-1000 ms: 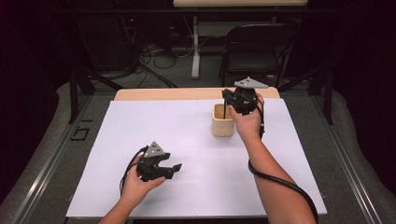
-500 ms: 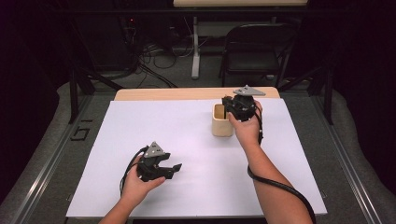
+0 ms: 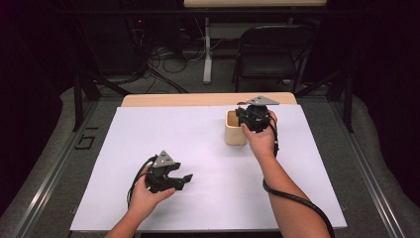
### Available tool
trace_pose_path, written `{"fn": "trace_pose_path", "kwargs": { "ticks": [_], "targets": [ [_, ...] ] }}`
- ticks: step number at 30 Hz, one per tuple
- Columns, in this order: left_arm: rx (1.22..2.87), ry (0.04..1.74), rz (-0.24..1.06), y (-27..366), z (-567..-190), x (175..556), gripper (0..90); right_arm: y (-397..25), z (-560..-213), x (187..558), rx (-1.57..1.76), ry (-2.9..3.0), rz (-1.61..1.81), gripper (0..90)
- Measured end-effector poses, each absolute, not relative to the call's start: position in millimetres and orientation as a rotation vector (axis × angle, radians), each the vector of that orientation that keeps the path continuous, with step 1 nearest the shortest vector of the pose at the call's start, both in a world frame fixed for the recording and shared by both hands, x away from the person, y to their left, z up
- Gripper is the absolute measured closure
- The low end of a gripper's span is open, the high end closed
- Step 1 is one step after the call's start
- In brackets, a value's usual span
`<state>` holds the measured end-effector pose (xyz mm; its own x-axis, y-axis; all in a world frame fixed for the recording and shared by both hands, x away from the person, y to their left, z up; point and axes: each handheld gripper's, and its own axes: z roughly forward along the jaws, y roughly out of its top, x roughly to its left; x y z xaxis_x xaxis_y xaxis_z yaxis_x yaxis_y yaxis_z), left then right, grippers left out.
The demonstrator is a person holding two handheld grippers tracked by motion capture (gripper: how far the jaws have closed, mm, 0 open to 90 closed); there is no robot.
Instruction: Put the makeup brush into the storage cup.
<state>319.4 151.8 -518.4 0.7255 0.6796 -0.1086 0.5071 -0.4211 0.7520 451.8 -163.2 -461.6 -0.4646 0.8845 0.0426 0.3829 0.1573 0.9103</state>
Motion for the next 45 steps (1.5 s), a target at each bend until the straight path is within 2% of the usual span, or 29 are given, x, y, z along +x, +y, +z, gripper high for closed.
{"fn": "trace_pose_path", "kwargs": {
  "ticks": [32,33,37,42,45],
  "targets": [
    [2.110,0.895,0.275,152.4,-518.0,319.5,35.1,-163.1,-469.2,452.7,1.207,1.956,1.256,83.9],
    [2.110,0.895,0.275,152.3,-518.1,319.5,35.1,-163.1,-469.4,452.8,1.206,1.962,1.254,82.7],
    [2.113,0.898,0.271,153.3,-517.6,319.8,35.1,-163.1,-469.0,453.1,1.191,1.958,1.271,61.3],
    [2.109,0.902,0.276,155.9,-516.2,320.1,35.1,-163.3,-467.3,447.5,1.159,1.951,1.295,45.7],
    [2.102,0.910,0.282,158.2,-515.6,321.0,35.1,-164.8,-465.0,443.2,1.142,1.950,1.295,40.8]
  ]
}}
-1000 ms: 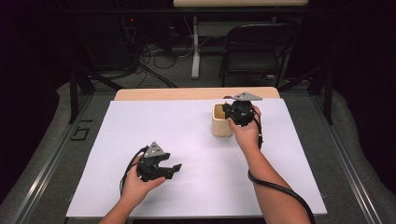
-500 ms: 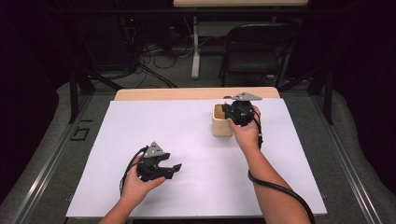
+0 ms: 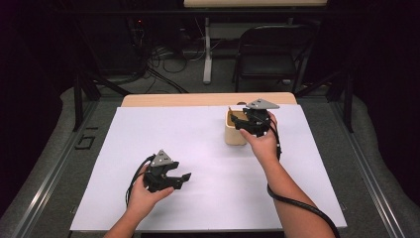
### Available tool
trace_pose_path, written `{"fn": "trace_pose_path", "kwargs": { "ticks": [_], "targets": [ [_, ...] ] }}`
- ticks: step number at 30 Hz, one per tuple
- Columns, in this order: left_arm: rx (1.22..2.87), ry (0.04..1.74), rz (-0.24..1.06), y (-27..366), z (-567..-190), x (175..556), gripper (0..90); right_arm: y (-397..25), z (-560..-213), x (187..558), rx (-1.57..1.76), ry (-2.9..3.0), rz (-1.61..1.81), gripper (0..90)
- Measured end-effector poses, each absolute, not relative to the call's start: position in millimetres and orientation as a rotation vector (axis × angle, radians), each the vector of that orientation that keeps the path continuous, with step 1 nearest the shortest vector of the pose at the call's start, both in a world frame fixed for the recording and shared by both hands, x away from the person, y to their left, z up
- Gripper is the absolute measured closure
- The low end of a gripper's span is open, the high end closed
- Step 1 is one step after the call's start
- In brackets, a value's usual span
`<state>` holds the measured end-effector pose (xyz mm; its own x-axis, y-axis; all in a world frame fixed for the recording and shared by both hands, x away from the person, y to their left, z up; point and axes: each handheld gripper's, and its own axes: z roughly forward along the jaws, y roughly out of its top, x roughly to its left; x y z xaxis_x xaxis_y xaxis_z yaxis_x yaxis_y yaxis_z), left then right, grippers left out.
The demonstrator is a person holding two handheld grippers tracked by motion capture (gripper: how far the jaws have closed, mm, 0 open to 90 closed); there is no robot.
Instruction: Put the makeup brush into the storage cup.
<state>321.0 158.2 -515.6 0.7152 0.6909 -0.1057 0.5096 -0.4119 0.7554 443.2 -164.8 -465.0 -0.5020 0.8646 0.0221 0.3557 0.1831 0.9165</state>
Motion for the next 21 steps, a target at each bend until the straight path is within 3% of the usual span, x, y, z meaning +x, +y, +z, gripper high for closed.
{"fn": "trace_pose_path", "kwargs": {
  "ticks": [21],
  "targets": [
    [2.095,0.939,0.282,167,-514,324,35.1,-180,-464,391,1.087,2.083,1.270,39.4]
  ]
}}
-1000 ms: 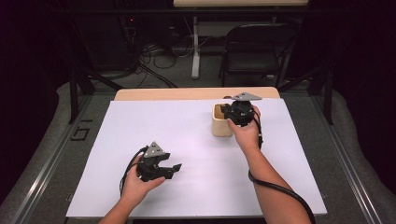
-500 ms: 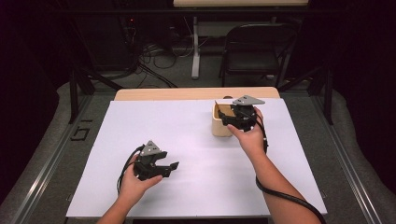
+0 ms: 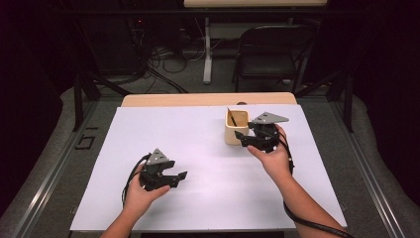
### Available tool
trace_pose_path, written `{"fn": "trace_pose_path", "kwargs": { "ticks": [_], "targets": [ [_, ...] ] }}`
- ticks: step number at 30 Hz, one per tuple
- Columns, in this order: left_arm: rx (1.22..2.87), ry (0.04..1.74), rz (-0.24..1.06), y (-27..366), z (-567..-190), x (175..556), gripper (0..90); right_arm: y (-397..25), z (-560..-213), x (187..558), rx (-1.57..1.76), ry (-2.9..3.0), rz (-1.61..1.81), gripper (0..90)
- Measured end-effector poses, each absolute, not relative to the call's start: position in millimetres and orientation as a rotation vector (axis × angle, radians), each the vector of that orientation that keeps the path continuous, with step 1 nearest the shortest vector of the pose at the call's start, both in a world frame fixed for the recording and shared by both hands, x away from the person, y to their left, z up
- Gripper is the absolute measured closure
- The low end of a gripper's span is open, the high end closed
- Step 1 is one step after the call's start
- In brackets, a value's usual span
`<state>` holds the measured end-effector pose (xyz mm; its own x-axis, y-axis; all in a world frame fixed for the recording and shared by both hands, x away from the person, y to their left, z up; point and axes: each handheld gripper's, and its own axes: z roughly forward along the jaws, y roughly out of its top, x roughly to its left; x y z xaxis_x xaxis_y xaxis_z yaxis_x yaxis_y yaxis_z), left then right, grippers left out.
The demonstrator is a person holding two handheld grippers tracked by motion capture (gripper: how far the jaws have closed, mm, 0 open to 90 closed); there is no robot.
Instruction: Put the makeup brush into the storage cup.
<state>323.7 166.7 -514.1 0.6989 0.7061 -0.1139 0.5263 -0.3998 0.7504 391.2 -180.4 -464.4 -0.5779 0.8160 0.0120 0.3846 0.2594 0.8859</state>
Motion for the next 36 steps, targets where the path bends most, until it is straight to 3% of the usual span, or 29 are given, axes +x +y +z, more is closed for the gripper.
{"fn": "trace_pose_path", "kwargs": {
  "ticks": [36],
  "targets": [
    [2.102,0.940,0.284,175,-511,319,35.3,-205,-505,301,1.085,2.216,1.207,40.3]
  ]
}}
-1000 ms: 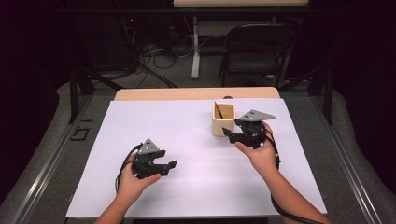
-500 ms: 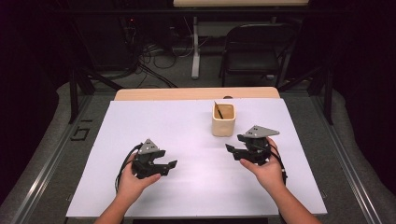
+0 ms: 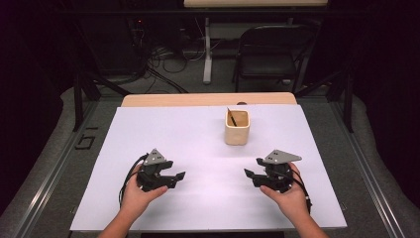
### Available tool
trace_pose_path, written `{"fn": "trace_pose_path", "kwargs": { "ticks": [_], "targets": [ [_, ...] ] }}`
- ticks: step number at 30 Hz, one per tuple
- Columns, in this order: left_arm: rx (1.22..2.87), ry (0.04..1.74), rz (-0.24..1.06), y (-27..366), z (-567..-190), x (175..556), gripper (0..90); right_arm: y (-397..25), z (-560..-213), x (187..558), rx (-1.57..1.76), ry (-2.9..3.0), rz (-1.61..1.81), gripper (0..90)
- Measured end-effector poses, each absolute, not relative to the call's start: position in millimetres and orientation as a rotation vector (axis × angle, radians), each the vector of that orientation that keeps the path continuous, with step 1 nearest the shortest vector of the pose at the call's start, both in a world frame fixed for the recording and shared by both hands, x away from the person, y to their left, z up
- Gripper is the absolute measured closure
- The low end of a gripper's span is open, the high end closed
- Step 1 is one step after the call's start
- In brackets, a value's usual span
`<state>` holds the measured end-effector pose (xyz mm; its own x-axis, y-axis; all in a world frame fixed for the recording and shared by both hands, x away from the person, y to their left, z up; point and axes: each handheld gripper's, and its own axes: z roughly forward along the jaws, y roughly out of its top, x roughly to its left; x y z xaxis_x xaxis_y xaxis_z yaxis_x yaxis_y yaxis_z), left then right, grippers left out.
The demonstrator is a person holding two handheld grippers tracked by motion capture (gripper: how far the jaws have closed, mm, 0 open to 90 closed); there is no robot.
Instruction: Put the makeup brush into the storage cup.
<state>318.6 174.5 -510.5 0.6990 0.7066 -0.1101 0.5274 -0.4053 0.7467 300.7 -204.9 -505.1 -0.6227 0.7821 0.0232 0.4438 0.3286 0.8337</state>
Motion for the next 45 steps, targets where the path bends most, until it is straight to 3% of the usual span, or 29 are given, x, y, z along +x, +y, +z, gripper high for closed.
{"fn": "trace_pose_path", "kwargs": {
  "ticks": [45],
  "targets": [
    [2.100,1.023,0.343,213,-527,301,35.6,-225,-540,275,1.097,2.254,1.235,39.8]
  ]
}}
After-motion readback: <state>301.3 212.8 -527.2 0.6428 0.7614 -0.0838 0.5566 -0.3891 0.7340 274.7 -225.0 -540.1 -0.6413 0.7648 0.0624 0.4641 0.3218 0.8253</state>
